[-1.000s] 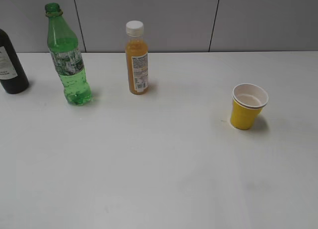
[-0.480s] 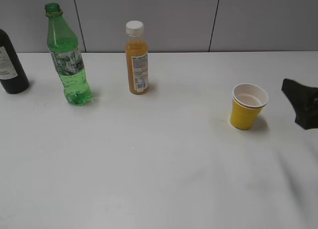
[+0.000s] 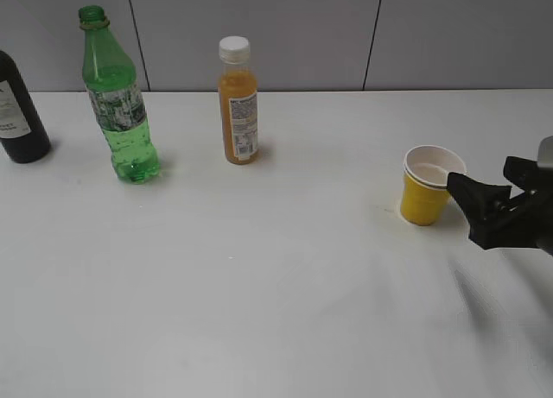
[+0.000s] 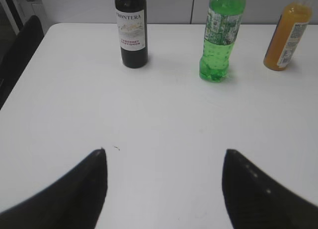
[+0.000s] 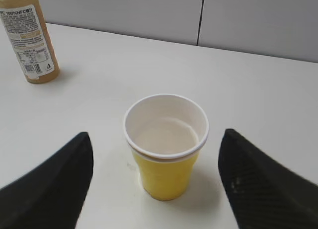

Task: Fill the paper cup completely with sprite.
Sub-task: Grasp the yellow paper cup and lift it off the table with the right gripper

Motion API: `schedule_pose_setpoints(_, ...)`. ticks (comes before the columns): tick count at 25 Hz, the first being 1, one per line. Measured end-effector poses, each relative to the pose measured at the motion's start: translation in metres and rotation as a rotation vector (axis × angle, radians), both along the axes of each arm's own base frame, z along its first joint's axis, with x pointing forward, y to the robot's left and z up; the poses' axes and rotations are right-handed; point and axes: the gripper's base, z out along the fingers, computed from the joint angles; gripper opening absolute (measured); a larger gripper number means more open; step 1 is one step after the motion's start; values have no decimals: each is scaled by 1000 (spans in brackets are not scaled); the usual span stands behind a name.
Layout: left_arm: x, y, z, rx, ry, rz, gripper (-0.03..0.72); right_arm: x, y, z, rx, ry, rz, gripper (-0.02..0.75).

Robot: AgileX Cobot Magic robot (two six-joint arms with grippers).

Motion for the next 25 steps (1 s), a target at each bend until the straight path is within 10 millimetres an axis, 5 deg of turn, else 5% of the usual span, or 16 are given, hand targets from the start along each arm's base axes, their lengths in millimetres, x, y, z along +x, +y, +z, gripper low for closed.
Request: schedule_pose_setpoints(25,0,0,0,0,0,0,552,12,-2,-98,-8,283,-54,605)
